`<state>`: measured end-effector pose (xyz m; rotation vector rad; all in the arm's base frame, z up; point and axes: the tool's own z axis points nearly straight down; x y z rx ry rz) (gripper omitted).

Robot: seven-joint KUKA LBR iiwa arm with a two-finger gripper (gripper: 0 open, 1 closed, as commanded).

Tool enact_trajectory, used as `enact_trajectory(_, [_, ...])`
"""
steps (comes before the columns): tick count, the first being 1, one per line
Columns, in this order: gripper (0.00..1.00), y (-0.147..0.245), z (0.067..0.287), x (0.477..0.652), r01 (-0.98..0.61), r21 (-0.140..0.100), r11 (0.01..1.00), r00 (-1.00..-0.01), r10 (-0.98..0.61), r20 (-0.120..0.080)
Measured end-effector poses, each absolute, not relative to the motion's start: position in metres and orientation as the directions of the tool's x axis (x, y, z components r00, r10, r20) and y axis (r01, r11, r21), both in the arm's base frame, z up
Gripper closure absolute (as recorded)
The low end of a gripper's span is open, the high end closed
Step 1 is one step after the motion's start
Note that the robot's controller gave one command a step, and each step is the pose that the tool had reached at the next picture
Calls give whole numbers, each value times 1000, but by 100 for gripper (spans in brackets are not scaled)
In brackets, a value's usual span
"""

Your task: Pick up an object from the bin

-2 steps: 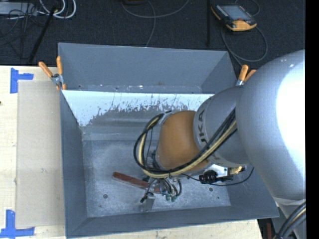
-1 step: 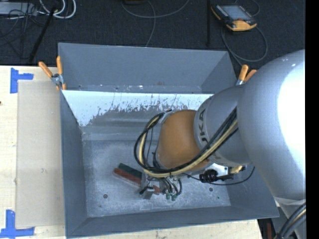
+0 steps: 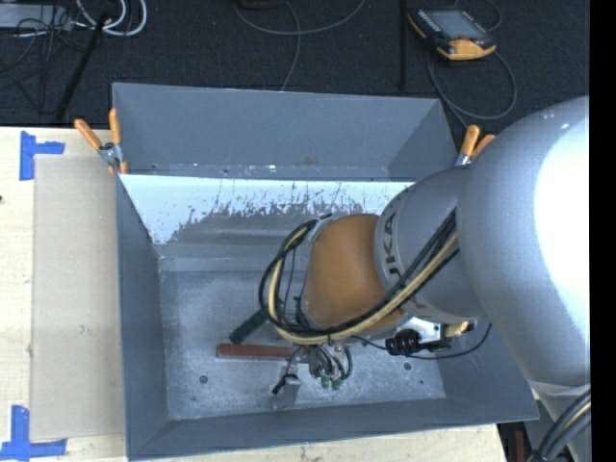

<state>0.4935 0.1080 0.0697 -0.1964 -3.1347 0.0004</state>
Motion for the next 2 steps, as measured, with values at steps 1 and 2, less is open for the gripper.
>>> enact_trajectory(1, [100,108,70,493,124,0,992,-992,124,1])
enact_trajectory(2, [100,150,216,501,41,3,999,-999,41,-8])
